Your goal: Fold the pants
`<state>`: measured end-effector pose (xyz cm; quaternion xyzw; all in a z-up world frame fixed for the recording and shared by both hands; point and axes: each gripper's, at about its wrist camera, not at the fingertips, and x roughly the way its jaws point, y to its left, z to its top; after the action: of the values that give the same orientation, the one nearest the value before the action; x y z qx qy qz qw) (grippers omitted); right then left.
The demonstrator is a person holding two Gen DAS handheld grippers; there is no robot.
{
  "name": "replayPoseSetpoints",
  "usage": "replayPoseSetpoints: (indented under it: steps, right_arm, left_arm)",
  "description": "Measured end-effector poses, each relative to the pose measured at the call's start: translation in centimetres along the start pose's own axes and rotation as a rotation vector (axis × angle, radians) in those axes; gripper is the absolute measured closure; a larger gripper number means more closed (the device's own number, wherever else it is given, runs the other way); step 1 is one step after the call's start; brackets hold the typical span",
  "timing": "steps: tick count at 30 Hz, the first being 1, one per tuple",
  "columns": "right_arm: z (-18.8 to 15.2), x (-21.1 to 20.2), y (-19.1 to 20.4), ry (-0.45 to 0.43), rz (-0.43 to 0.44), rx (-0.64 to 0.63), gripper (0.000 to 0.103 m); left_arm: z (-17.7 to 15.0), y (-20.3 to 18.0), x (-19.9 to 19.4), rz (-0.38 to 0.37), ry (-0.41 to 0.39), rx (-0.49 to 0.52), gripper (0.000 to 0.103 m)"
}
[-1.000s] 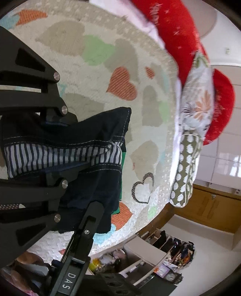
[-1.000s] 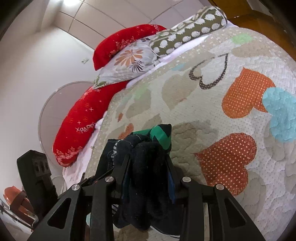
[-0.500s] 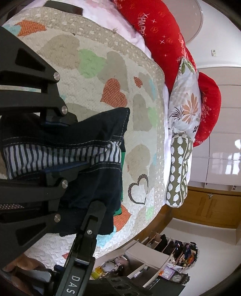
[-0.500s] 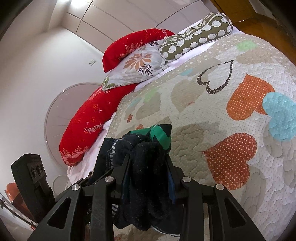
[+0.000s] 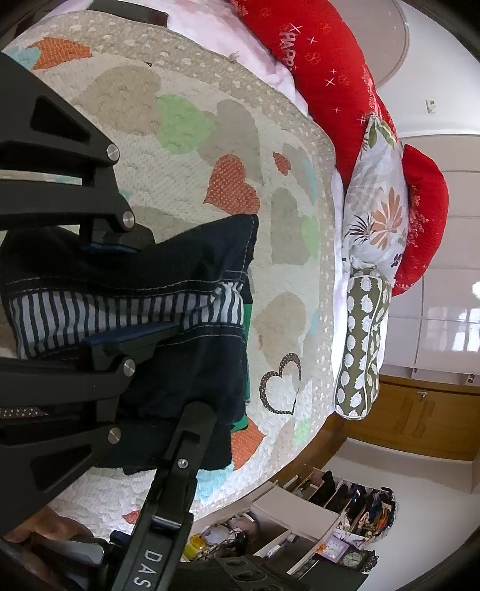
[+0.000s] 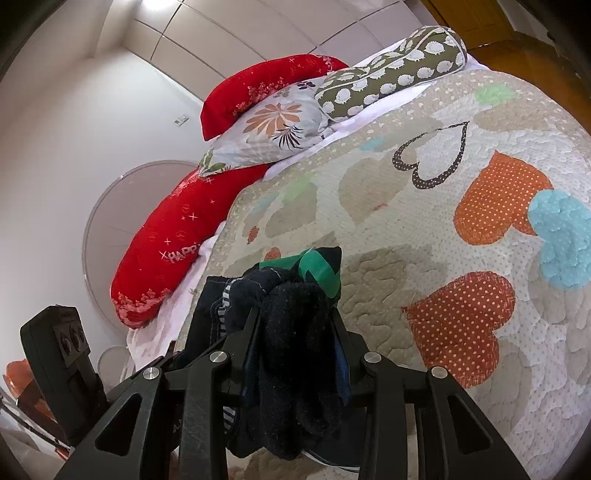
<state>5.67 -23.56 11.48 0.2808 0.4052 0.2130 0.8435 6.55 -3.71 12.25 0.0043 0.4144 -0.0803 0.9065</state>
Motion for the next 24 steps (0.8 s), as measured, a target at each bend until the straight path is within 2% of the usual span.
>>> replayPoseSetpoints:
  steps: [16,24]
  right_arm:
    - [0.1,0.9,-0.8,0.017,-0.019,0.004,0.066]
    - [-0.2,1.0,-0.8,0.026,-0.018,0.013,0.066]
  left_arm:
    - [-0.3,0.2,1.7,-0.010,0.035,-0.011,0.073]
    - [-0.9,0.3,1.2,-0.023,0.046,-0.028,0.073]
